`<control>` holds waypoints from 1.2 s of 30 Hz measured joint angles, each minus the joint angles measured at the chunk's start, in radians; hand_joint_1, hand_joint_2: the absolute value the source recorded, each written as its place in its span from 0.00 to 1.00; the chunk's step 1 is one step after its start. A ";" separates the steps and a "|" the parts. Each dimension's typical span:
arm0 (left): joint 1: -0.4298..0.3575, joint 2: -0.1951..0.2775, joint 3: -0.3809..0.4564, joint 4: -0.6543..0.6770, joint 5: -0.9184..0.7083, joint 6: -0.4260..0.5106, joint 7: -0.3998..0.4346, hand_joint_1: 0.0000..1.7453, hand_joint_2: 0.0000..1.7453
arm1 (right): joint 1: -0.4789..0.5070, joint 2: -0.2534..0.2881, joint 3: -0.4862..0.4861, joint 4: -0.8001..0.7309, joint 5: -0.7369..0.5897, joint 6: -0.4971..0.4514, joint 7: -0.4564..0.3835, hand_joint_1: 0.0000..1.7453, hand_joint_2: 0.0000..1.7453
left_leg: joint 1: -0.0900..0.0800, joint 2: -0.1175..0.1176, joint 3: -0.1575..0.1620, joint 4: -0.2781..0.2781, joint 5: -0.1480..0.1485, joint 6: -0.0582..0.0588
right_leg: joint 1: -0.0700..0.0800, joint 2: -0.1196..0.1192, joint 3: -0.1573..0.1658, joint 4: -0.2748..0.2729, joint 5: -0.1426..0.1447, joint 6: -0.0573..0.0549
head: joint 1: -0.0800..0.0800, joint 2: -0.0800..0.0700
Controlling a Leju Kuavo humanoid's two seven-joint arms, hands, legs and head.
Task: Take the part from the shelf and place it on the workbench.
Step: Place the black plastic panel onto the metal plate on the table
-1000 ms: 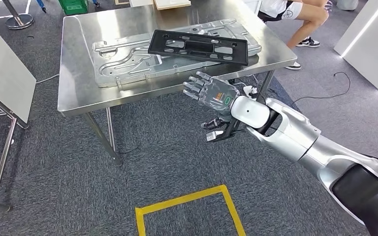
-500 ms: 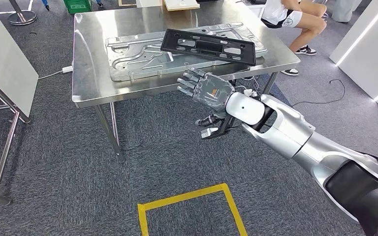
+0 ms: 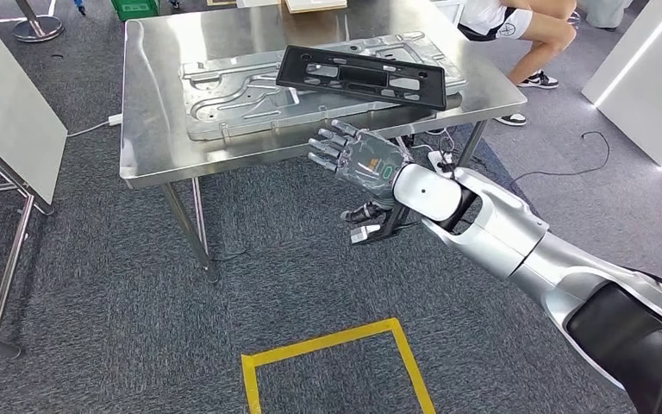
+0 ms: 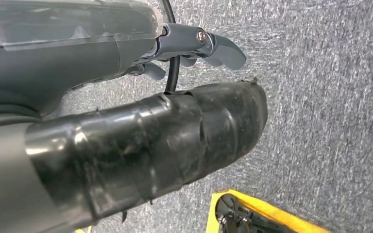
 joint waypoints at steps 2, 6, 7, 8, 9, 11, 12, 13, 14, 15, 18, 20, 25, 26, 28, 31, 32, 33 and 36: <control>0.000 0.002 0.000 0.000 -0.001 0.000 0.002 0.00 0.00 | 0.002 0.002 0.000 0.001 0.002 -0.001 0.000 0.00 0.00 | 0.000 0.000 -0.002 0.000 0.001 0.002 | 0.000 0.000 -0.001 0.000 0.002 0.004 | 0.000 0.000; 0.000 0.007 0.000 0.000 -0.001 0.000 0.006 0.00 0.00 | 0.002 0.004 -0.001 0.001 0.003 -0.002 0.000 0.00 0.00 | 0.004 -0.002 -0.002 -0.009 0.013 0.013 | -0.003 -0.001 0.000 0.000 0.001 0.014 | 0.000 0.000; 0.000 0.007 0.000 0.000 -0.001 0.000 0.008 0.00 0.00 | 0.002 0.005 -0.002 0.001 0.003 -0.002 0.000 0.00 0.00 | 0.007 -0.002 0.000 -0.016 0.019 0.018 | -0.004 -0.001 -0.006 0.017 -0.016 0.015 | 0.000 0.000; 0.000 0.007 0.000 0.000 -0.002 0.000 0.009 0.00 0.00 | 0.001 0.005 -0.002 0.001 0.003 -0.002 0.000 0.00 0.00 | 0.011 -0.002 0.002 -0.022 0.025 0.022 | -0.004 0.001 -0.020 0.055 -0.046 0.016 | 0.000 0.000; 0.000 0.007 0.000 0.000 -0.002 0.000 0.010 0.00 0.00 | 0.001 0.004 -0.003 0.002 0.003 -0.001 0.000 0.00 0.00 | 0.011 -0.004 0.001 -0.024 0.030 0.024 | -0.005 0.002 -0.041 0.114 -0.086 0.017 | 0.000 0.000; 0.002 0.007 0.000 0.000 -0.003 0.000 0.013 0.00 0.00 | 0.005 0.004 -0.003 0.002 0.004 0.001 -0.001 0.00 0.00 | 0.011 -0.010 -0.006 -0.023 0.034 0.023 | -0.006 0.005 -0.090 0.251 -0.161 0.018 | 0.000 0.000; 0.002 0.007 0.000 0.000 -0.004 0.000 0.014 0.00 0.00 | 0.008 0.004 -0.003 0.003 0.004 0.003 -0.001 0.00 0.00 | 0.011 -0.015 -0.010 -0.021 0.035 0.021 | -0.006 0.006 -0.101 0.291 -0.177 0.018 | 0.000 0.000; 0.003 0.007 0.000 0.000 -0.004 0.000 0.015 0.00 0.00 | 0.010 0.004 -0.003 0.003 0.004 0.004 -0.002 0.00 0.00 | 0.011 -0.022 -0.012 -0.018 0.035 0.019 | -0.007 0.006 -0.093 0.294 -0.175 0.017 | 0.000 0.000; 0.004 0.007 0.000 0.000 -0.004 0.001 0.016 0.00 0.00 | 0.011 0.004 -0.003 0.003 0.004 0.006 -0.002 0.00 0.00 | 0.012 -0.029 -0.014 -0.015 0.035 0.017 | -0.008 0.009 -0.065 0.256 -0.155 0.015 | 0.000 0.000; 0.003 0.007 0.000 0.000 -0.004 0.001 0.016 0.00 0.00 | 0.010 0.004 -0.003 0.002 0.004 0.007 -0.002 0.00 0.00 | 0.012 -0.038 -0.015 -0.011 0.034 0.013 | -0.010 0.016 -0.021 0.188 -0.128 0.012 | 0.000 0.000; 0.001 0.006 0.000 0.000 -0.005 0.001 0.016 0.00 0.00 | 0.008 0.003 -0.003 0.003 0.004 0.011 -0.002 0.00 0.00 | 0.016 -0.059 -0.021 -0.007 0.034 -0.005 | -0.006 0.053 0.068 0.036 -0.097 0.002 | 0.000 0.000; 0.002 0.006 0.000 0.000 -0.006 0.001 0.016 0.00 0.00 | 0.007 0.002 -0.003 0.003 0.004 0.012 -0.002 0.00 0.00 | 0.019 -0.073 -0.025 -0.011 0.038 -0.021 | 0.002 0.048 0.070 0.030 -0.099 -0.006 | 0.001 0.000; 0.004 0.005 0.000 0.000 -0.007 0.001 0.016 0.00 0.00 | 0.003 0.005 -0.003 0.001 0.004 0.012 -0.002 0.00 0.00 | 0.017 -0.020 -0.086 0.112 -0.038 -0.040 | 0.000 0.001 0.081 0.007 -0.088 -0.042 | 0.000 0.000; 0.003 0.006 0.000 0.000 -0.007 0.001 0.016 0.00 0.00 | 0.003 0.005 -0.003 0.001 0.004 0.012 -0.002 0.00 0.00 | 0.018 -0.009 -0.118 0.179 -0.069 -0.041 | 0.003 -0.008 0.080 0.008 -0.089 -0.046 | -0.001 0.000; 0.005 0.007 0.000 0.000 -0.007 0.001 0.016 0.00 0.00 | 0.005 0.005 -0.003 0.002 0.005 0.013 -0.002 0.00 0.00 | 0.018 -0.002 -0.159 0.266 -0.093 -0.043 | 0.008 -0.024 0.077 0.013 -0.091 -0.048 | -0.001 0.000; 0.006 0.007 0.000 0.000 -0.007 0.001 0.016 0.00 0.00 | 0.004 0.006 -0.003 0.002 0.005 0.014 -0.002 0.00 0.00 | 0.016 0.014 -0.092 0.138 -0.016 -0.036 | 0.011 -0.045 0.074 0.024 -0.097 -0.046 | -0.001 0.000; 0.005 0.007 0.000 0.000 -0.007 0.001 0.016 0.00 0.00 | 0.003 0.007 -0.003 0.002 0.005 0.014 -0.002 0.00 0.00 | 0.012 0.029 -0.059 0.075 0.007 -0.031 | 0.014 -0.052 0.073 0.028 -0.099 -0.043 | -0.001 0.000; 0.004 0.008 0.000 0.000 -0.007 0.001 0.015 0.00 0.00 | 0.002 0.007 -0.003 0.002 0.004 0.014 -0.002 0.00 0.00 | 0.008 0.040 -0.036 0.029 0.020 -0.026 | 0.016 -0.057 0.073 0.031 -0.101 -0.039 | 0.000 0.000; 0.005 0.008 0.000 0.000 -0.007 0.001 0.015 0.00 0.00 | 0.000 0.008 -0.003 0.002 0.005 0.014 -0.002 0.00 0.00 | 0.002 0.035 -0.028 0.002 0.029 -0.011 | 0.019 -0.072 0.073 0.031 -0.098 -0.024 | 0.000 0.000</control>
